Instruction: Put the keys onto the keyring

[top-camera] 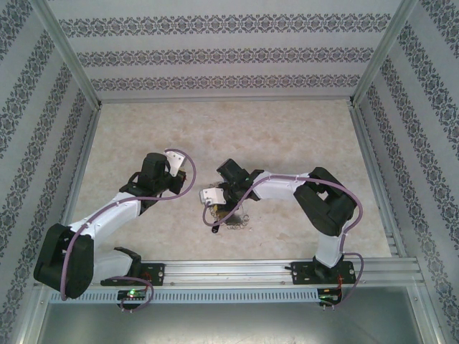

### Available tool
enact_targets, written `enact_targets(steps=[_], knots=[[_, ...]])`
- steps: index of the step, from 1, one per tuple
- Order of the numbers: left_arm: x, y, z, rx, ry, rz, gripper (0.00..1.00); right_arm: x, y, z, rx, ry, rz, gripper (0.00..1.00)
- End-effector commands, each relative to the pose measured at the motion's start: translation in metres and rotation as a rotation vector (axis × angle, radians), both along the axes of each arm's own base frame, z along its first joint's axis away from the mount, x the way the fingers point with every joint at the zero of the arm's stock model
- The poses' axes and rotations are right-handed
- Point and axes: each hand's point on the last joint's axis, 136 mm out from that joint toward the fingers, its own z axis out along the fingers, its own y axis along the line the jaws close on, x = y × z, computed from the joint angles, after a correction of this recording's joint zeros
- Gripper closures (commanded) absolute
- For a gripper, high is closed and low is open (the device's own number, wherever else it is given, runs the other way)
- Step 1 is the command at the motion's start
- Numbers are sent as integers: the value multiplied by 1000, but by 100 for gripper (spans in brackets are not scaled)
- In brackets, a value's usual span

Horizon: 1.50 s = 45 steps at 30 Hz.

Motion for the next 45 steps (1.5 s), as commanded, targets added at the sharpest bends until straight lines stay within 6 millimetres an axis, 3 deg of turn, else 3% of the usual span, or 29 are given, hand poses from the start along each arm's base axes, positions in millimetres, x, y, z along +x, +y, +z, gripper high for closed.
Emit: enact_targets(steps=[1, 35, 45], knots=[[5, 1, 6, -22, 1, 15, 100, -11, -8, 2, -20, 3, 37, 74], [5, 0, 6, -23, 8, 12, 100, -11, 8, 6, 61, -36, 62, 82], [6, -1, 6, -22, 10, 9, 100, -15, 10, 0, 34, -38, 87, 80]])
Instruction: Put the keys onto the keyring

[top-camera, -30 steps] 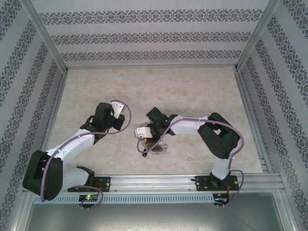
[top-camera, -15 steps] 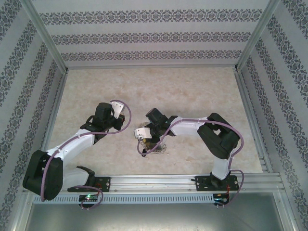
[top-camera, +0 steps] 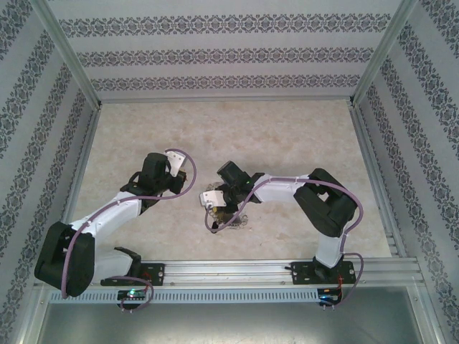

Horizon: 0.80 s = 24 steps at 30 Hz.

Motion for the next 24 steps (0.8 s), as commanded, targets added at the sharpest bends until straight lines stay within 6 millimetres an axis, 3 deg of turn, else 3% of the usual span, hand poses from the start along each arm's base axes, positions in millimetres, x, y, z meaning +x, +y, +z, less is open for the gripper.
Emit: enact_targets(steps=[1, 6, 12, 24], knots=[[6, 0, 9, -16, -3, 6, 100, -9, 5, 0, -2, -1, 46, 80], [6, 0, 9, -17, -6, 6, 100, -9, 7, -6, -31, -31, 60, 80], [5, 0, 9, -17, -6, 5, 100, -6, 12, 1, -1, -51, 52, 84], [5, 0, 10, -18, -11, 3, 100, -7, 15, 1, 18, -30, 41, 82]])
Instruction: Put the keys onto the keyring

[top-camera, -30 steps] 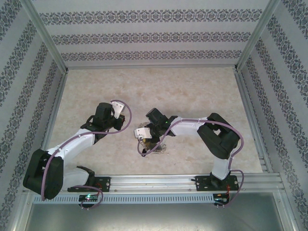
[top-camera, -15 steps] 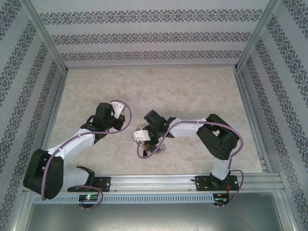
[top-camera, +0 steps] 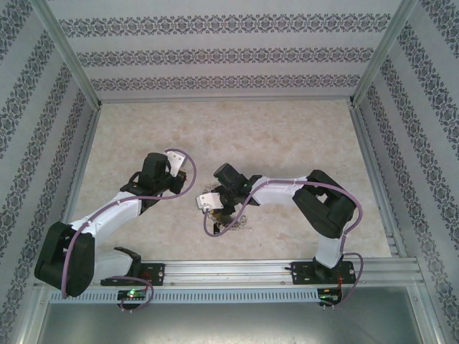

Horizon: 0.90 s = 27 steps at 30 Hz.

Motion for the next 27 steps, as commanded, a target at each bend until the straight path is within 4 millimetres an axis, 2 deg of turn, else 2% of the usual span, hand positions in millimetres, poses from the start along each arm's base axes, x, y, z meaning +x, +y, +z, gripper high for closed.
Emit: enact_targets(steps=[1, 14, 24, 25, 27], knots=[[5, 0, 10, -18, -11, 6, 100, -5, 4, -4, 0, 21, 12, 82], [5, 0, 10, -18, -10, 7, 100, -2, 2, -14, -37, 14, -8, 86], [5, 0, 10, -17, -10, 5, 100, -1, 2, -18, -54, 16, -15, 83], [5, 0, 10, -18, -12, 6, 100, -2, 2, -18, -56, 17, -9, 85], [5, 0, 11, -18, -13, 5, 100, -2, 2, -17, -54, 19, -7, 96]])
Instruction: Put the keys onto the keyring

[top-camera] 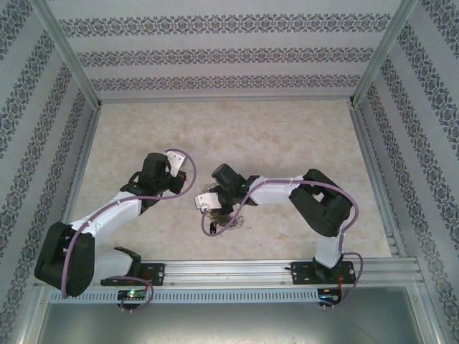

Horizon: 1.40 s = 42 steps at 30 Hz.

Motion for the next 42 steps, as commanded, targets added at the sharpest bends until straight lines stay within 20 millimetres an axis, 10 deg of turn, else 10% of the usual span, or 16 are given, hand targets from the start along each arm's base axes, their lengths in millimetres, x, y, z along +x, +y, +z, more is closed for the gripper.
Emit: enact_targets(steps=[1, 22, 31, 42], knots=[[5, 0, 10, -18, -12, 5, 100, -8, -3, -12, -47, 30, 5, 100], [-18, -11, 40, -102, -36, -67, 100, 16, -11, 65, 187, 67, -197, 100], [-42, -60, 66, -269, -99, -379, 100, 27, -18, 70, 240, 128, -264, 100], [-62, -94, 31, -221, -61, -578, 100, 7, -31, 71, 237, 98, -137, 100]])
